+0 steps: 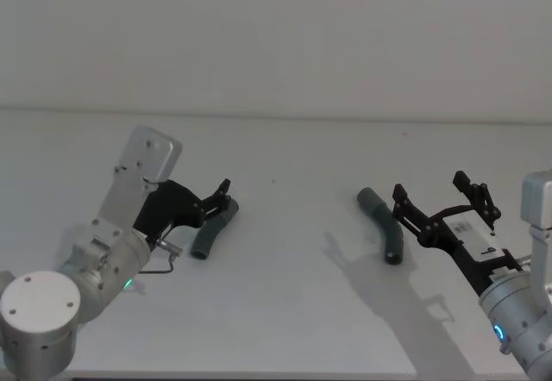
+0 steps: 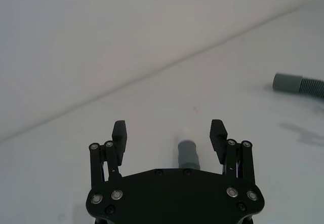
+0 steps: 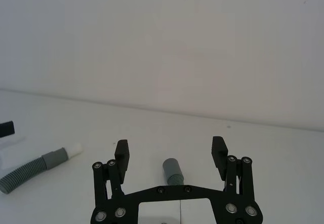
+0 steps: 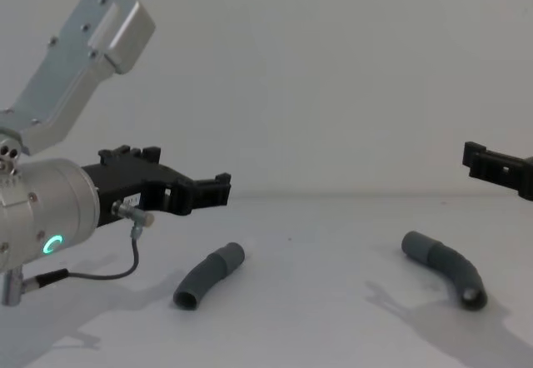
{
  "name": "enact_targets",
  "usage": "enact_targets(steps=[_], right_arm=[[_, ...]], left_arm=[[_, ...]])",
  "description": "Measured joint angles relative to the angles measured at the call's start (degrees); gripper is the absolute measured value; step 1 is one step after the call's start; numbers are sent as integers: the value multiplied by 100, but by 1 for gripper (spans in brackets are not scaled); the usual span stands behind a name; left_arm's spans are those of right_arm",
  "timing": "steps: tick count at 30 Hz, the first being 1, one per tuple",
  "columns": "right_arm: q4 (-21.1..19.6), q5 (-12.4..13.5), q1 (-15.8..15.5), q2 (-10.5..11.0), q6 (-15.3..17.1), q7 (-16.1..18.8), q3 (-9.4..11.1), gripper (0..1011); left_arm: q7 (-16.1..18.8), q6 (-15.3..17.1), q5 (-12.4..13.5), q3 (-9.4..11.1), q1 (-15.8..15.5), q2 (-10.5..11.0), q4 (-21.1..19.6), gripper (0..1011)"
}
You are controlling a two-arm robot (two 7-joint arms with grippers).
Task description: Use both hands to pick up one end of the pipe from the table, align the ends, and insert them.
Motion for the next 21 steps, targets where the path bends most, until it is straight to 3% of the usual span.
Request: enact_targets(steps=[9,21], right_arm=[[0,0,0,0,0,0,0,1001],[0,0,0,0,0,0,0,1000]], left_arm=[[-152,774,-87,-11,-170,21,-20,1001],[-451,1344,-151,5,-474,24,117,1001]])
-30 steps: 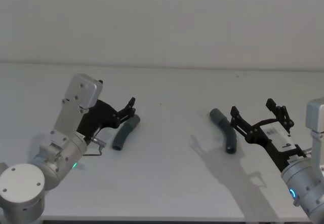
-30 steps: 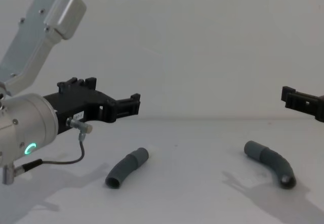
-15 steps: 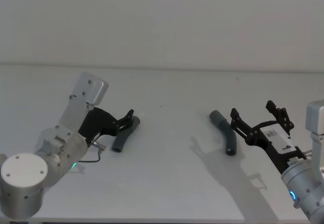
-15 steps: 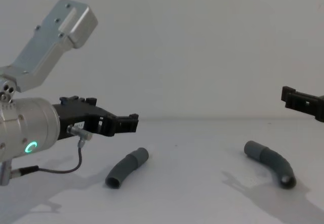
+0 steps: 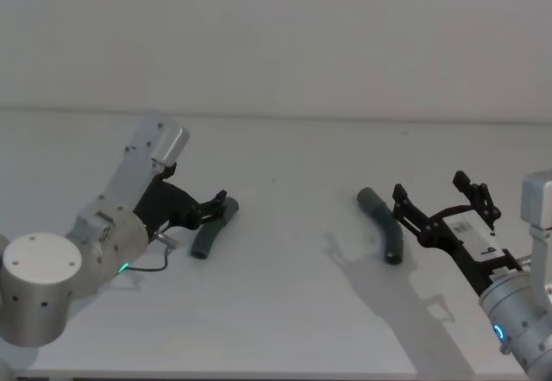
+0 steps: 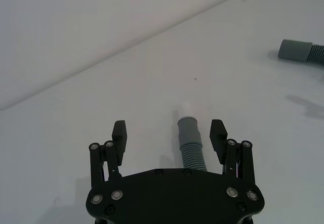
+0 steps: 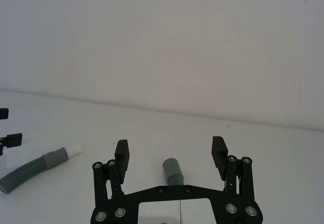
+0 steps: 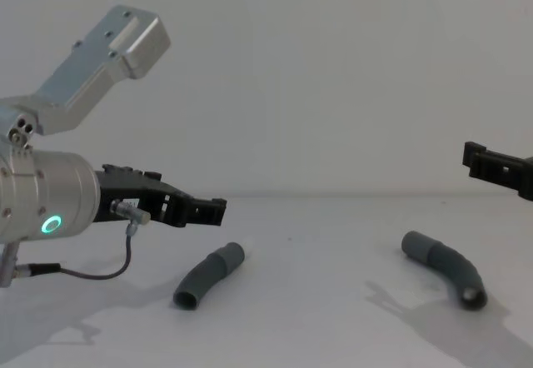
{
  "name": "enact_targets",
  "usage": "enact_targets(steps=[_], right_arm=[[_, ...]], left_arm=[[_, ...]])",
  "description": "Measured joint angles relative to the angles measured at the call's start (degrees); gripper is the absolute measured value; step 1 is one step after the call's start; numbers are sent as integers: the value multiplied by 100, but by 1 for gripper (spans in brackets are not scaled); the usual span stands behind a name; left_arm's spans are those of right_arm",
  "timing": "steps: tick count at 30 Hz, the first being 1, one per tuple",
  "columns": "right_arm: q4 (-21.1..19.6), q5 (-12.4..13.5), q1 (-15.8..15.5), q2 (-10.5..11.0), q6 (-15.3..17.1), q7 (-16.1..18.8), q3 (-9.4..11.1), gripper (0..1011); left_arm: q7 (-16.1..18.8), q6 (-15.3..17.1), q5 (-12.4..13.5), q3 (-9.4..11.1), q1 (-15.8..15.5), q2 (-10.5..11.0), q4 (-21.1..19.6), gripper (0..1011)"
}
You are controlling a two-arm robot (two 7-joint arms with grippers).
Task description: Use both hands to pick up one end of the pipe from the table, align the ends, and insert them.
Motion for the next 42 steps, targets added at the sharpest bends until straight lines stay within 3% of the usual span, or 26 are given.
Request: enact_targets(steps=[12,42], right_arm=[[0,0,0,0,0,0,0,1000],[0,0,0,0,0,0,0,1001]], left_arm=[[-223,342,-26,19,-207,-16,190,1001],[-590,819,-103,-17,-576,-278,762,1001]])
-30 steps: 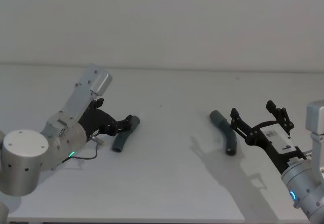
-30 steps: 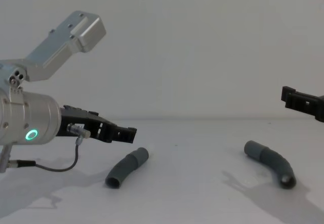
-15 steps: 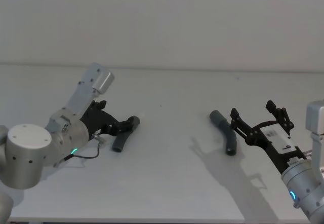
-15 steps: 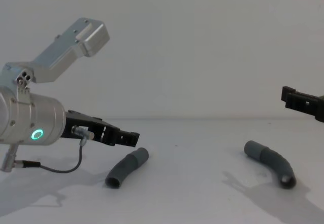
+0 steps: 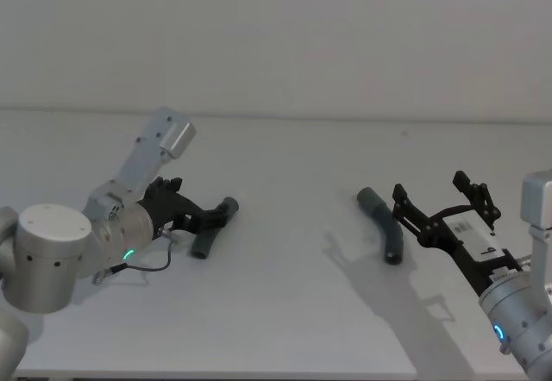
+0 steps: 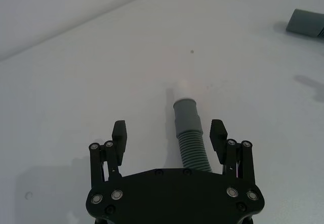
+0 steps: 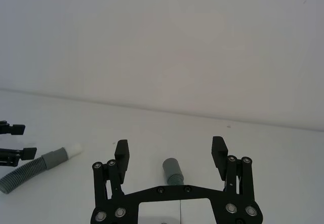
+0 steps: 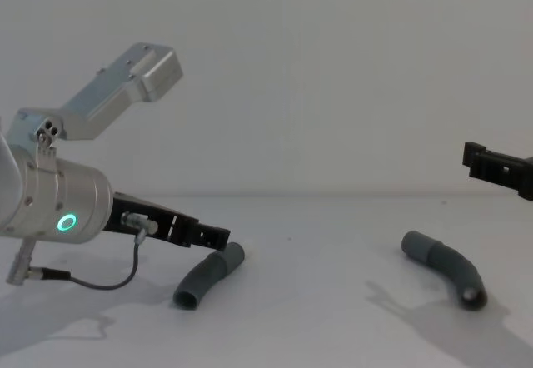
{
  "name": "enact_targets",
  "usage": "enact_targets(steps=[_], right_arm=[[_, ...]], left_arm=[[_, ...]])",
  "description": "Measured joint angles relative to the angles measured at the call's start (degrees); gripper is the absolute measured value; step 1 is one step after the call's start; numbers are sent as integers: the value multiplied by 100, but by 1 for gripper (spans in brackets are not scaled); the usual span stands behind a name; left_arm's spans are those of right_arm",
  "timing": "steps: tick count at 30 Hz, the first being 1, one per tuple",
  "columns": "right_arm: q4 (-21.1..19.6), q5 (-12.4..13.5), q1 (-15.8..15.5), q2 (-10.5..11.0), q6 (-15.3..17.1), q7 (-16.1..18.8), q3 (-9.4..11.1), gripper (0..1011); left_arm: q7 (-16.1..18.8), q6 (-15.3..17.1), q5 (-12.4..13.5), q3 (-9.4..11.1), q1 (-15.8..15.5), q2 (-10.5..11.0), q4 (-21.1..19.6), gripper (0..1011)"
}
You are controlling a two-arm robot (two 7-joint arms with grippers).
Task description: Use both hands to pick up one end of the pipe from the table, align the ends, and insert them.
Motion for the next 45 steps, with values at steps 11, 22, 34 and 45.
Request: enact_targets(steps=[11,22,34,45], right_arm=[[0,0,0,0,0,0,0,1001],[0,0,0,0,0,0,0,1000],[0,0,0,0,0,0,0,1000],[0,0,0,0,0,0,0,1000]], left_arm=[[-112,223,-24,-16,-133,-77,193,1001],[-250,336,-30,-4,-296,-199,429,1001],[-330,450,-22,6,-456,-322,703,1001],[-399,479,57,54,-613,-434,954,1001]])
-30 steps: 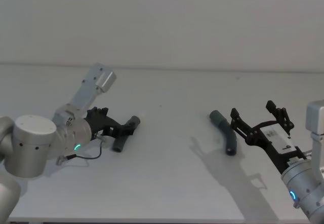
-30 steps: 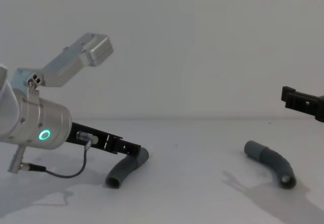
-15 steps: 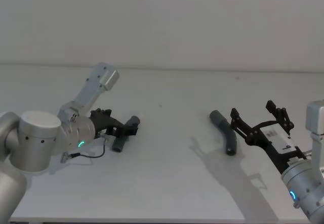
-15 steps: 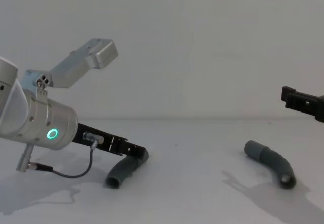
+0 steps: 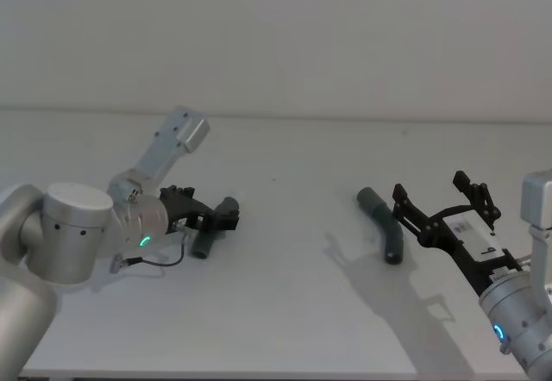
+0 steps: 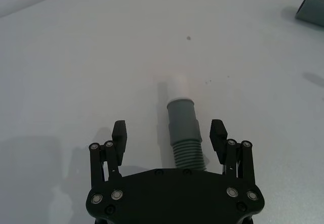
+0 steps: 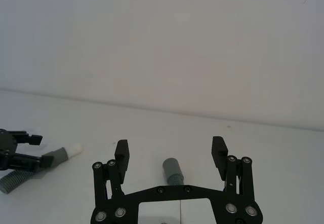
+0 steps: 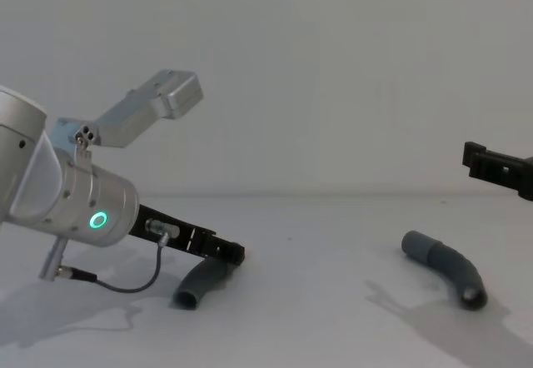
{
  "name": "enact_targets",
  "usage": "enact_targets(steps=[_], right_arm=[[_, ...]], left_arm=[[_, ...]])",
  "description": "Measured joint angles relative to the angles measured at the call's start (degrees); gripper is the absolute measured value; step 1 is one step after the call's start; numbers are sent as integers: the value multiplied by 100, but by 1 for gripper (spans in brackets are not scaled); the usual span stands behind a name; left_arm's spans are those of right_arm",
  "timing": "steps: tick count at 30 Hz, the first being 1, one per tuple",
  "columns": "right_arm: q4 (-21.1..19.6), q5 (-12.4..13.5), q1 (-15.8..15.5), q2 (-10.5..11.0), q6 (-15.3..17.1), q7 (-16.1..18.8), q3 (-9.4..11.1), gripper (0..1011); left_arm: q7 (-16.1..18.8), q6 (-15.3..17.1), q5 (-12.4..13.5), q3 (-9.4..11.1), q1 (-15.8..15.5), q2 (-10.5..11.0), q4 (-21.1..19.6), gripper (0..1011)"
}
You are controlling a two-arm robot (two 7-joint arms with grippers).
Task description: Use both hands to pick up one end of the pipe from the table, align the ends, and insert them.
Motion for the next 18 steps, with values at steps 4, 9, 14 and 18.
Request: enact_targets(steps=[4,9,14,18], right_arm=[[0,0,0,0,0,0,0,1001],[0,0,0,0,0,0,0,1000],[0,0,0,0,0,0,0,1000],[0,0,0,0,0,0,0,1000]], left_arm=[[-16,0,46,30,-40,-20,51,1001],[-30,6,106,71,-77,-35,89,1001],[-41,33,176,113,-98,-36,103,1001],[-47,58,222,140,-103,-32,103,1001]])
